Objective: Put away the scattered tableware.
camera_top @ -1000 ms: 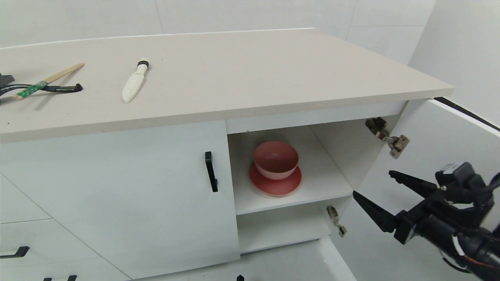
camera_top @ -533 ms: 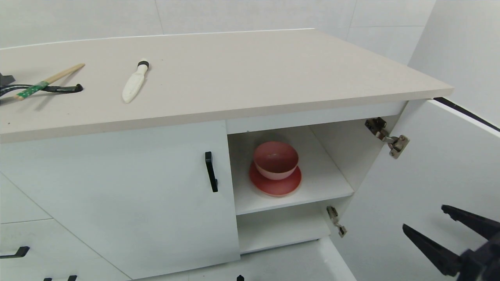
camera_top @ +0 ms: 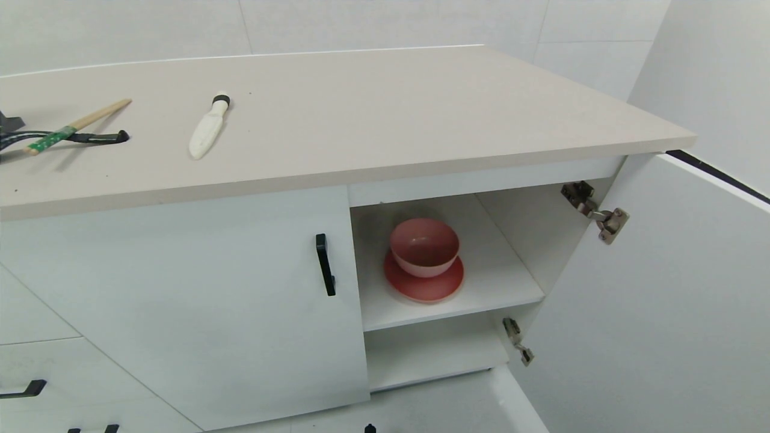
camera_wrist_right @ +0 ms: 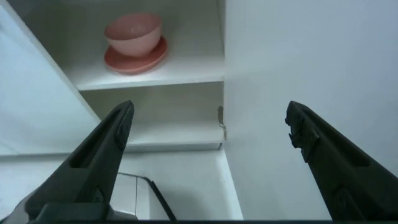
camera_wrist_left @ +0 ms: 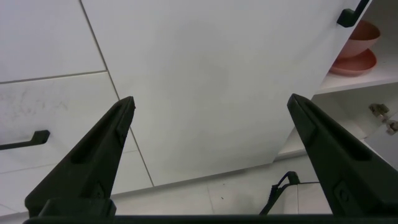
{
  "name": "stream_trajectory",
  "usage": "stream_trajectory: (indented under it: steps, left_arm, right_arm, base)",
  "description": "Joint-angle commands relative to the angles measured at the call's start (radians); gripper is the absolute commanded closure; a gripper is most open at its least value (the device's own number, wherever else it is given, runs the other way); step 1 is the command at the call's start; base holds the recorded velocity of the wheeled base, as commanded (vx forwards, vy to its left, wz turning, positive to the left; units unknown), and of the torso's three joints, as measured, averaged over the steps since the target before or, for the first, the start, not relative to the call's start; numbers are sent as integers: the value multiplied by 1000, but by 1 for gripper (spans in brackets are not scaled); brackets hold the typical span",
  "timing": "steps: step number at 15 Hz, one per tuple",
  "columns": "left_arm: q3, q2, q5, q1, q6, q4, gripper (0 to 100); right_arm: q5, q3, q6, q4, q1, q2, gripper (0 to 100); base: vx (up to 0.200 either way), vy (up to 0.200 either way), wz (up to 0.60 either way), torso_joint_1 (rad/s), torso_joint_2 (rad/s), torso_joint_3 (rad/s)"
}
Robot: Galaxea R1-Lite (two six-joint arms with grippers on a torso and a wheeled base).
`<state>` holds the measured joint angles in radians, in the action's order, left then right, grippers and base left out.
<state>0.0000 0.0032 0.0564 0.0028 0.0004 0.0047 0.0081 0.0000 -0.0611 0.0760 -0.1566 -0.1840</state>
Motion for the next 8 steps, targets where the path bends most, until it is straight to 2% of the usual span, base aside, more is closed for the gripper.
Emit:
stream_trajectory:
  steps: [1,4,6,8]
  left_arm:
    - [0,1,0,0,0,0,0]
    - [0,1,-1,0,0,0,0]
    - [0,1,-3,0,1,-2,0]
    - [0,1,-3,0,0,0,0]
  right_arm:
    - [-16,-3,52,-99,57,77,0]
    - [-14,0,67,-77,63,77,0]
    - [-14,0,72,-77,84,78,0]
    - [-3,0,73,-76,152,117,0]
  base:
    - [0,0,0,0,0,0]
    - [0,0,0,0,0,0]
    - [-200,0,0,5,2,7]
    - [-200,0,0,12,0,-2]
